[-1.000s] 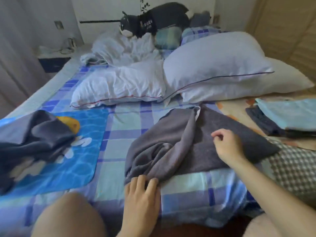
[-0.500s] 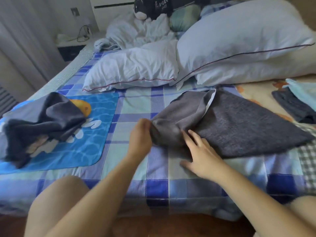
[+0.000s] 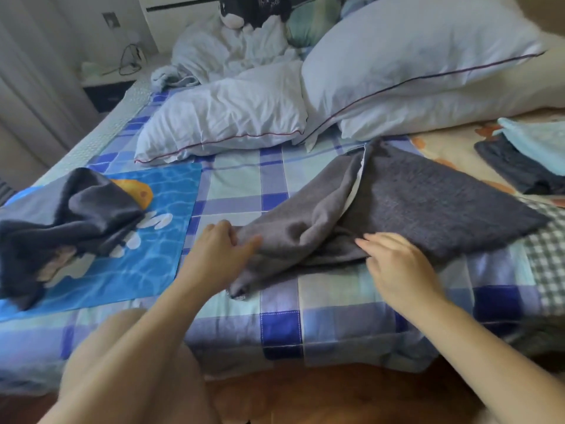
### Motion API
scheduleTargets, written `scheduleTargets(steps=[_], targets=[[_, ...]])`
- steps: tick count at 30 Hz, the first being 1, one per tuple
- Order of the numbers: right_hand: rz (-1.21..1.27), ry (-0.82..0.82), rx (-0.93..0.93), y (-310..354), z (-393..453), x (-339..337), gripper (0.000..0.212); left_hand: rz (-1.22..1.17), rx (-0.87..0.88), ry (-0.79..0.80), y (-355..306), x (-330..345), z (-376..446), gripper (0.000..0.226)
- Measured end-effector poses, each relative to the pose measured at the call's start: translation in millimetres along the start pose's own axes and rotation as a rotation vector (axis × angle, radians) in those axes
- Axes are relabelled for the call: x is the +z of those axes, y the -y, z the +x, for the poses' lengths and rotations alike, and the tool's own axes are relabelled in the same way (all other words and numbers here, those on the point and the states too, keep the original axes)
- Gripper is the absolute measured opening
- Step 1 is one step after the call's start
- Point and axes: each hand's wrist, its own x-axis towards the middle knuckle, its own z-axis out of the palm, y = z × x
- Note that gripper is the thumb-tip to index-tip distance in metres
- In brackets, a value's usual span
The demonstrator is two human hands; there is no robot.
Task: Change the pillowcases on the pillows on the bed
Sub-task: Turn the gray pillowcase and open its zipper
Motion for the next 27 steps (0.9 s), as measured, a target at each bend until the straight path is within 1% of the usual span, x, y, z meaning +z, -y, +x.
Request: scheduleTargets(steps=[1,2,4,5,6,7,8,9,10,11,12,13,14,15,16,17,18,19,20,21,22,23,24,25,26,27], targets=[[0.014,-0.001,0.019,2.8,0.5,-0.4,0.033,0.121,0.068,0.072,-6.8,2.7,-14.2,0.054],[0.026,0.001,0.04,5.7,0.7,-0.7,0.031,0.256,0.129,0.107,-10.9,7.8,-25.3,0.059],[0.046,0.005,0.063,11.3,1.0,-0.8,0.032,0.517,0.193,0.104,-11.0,17.5,-35.0,0.065],[0.06,-0.01,0.059,12.4,1.9,-0.3,0.03,0.583,0.191,0.095,-6.0,21.0,-30.9,0.059],[0.08,-0.04,0.055,13.0,4.2,-1.5,0.026,0.575,0.172,0.071,-1.9,19.4,-23.8,0.047],[0.105,-0.081,0.057,12.5,7.5,-4.5,0.022,0.48,0.121,0.041,2.7,13.5,-13.4,0.033],[0.128,-0.123,0.068,9.6,10.2,-8.2,0.021,0.292,0.042,-0.01,7.0,4.5,-1.1,0.024],[0.14,-0.16,0.093,5.6,12.4,-12.0,0.025,0.017,-0.068,-0.071,14.9,-6.5,12.1,0.018],[0.148,-0.195,0.12,0.8,13.7,-16.1,0.03,-0.33,-0.196,-0.105,20.5,-19.0,23.2,0.016],[0.151,-0.227,0.146,-3.7,14.9,-20.7,0.035,-0.702,-0.32,-0.065,25.0,-31.1,30.6,0.018],[0.145,-0.258,0.167,-8.9,16.2,-24.1,0.037,-1.031,-0.428,0.05,29.6,-39.6,33.3,0.019],[0.124,-0.289,0.183,-13.7,18.4,-27.5,0.037,-1.31,-0.51,0.19,33.3,-44.3,34.3,0.018],[0.087,-0.323,0.201,-19.5,21.6,-31.0,0.036,-1.472,-0.575,0.307,35.0,-47.0,34.8,0.024],[0.046,-0.354,0.229,-25.8,25.9,-34.0,0.034,-1.502,-0.603,0.414,33.9,-47.6,33.5,0.03],[0.01,-0.37,0.267,-33.3,29.7,-35.0,0.034,-1.425,-0.553,0.477,32.4,-44.7,33.1,0.023],[-0.014,-0.359,0.317,-41.3,32.4,-34.5,0.034,-1.296,-0.475,0.507,27.9,-40.1,31.3,0.009],[-0.036,-0.334,0.358,-48.8,33.8,-32.9,0.035,-1.139,-0.377,0.479,22.4,-33.4,28.1,0.015],[-0.063,-0.309,0.391,-51.2,34.8,-32.3,0.037,-1.001,-0.31,0.409,18.9,-23.7,26.4,0.017],[-0.096,-0.299,0.414,-50.5,35.0,-31.6,0.04,-0.903,-0.277,0.308,13.8,-16.1,23.7,0.014],[-0.114,-0.313,0.432,-43.5,35.2,-32.4,0.041,-0.857,-0.271,0.208,12.9,-8.9,23.2,0.02],[-0.115,-0.357,0.418,-32.4,34.9,-33.6,0.04,-0.869,-0.275,0.16,11.8,-5.1,23.2,0.021],[-0.103,-0.418,0.352,-15.6,34.6,-35.7,0.036,-0.935,-0.3,0.14,10.5,-3.2,24.5,0.017],[-0.069,-0.472,0.227,4.7,33.5,-38.0,0.027,-1.001,-0.326,0.139,9.2,-3.5,25.8,0.012],[-0.005,-0.495,0.064,28.0,29.9,-39.7,0.014,-1.053,-0.344,0.134,8.3,-4.4,27.0,0.011],[0.067,-0.465,-0.095,50.5,23.9,-38.4,0.004,-1.06,-0.353,0.118,6.6,-5.3,28.1,0.013],[0.112,-0.404,-0.217,69.8,16.9,-34.7,0.009,-1.024,-0.347,0.083,4.8,-6.3,28.6,0.015]])
